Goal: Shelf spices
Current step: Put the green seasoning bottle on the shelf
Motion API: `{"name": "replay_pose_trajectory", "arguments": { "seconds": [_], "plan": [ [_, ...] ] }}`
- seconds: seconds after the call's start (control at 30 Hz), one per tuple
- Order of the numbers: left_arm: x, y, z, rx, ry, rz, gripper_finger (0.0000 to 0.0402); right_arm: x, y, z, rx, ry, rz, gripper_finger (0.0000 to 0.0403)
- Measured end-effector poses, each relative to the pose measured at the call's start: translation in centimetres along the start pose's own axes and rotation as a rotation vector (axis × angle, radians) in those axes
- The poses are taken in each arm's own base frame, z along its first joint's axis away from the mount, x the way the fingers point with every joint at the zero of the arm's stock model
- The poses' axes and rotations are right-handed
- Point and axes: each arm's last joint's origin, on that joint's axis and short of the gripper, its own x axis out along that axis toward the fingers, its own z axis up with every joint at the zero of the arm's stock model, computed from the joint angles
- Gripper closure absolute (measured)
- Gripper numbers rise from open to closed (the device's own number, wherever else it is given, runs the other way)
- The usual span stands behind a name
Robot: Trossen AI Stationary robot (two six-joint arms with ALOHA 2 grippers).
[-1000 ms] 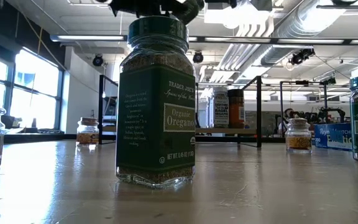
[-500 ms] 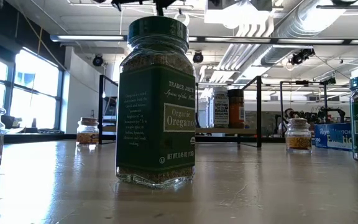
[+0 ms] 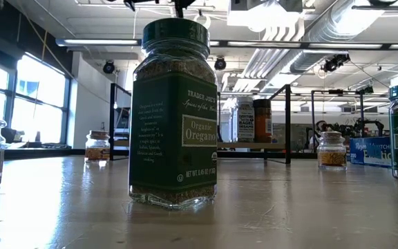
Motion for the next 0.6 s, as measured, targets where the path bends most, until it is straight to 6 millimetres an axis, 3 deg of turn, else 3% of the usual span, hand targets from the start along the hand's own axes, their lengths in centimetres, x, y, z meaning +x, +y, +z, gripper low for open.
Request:
{"name": "replay_pose_trajectory", "arguments": {
  "seconds": [0.1, 0.23, 0.37, 0.6],
  "plan": [
    [-1.3, 0.7, 0.0, -0.006, 0.095, -0.004, 0.0146, -0.1, -0.1, -0.7, 0.032, 0.065, -0.01, 0.0219],
    [-3.9, 1.0, 1.8, 0.028, 0.083, 0.182, 0.0061, -0.2, 0.0, -1.9, 0.045, 0.173, -0.043, 0.0219],
    [-4.4, -0.3, 3.2, 0.163, 0.034, 0.18, 0.005, 0.8, 0.4, -2.9, 0.028, 0.246, -0.024, 0.0219],
    [-2.0, -0.1, 1.2, 0.118, 0.087, 0.121, 0.0054, 2.0, 0.7, -3.5, 0.011, 0.268, -0.011, 0.0219]
  ]
}}
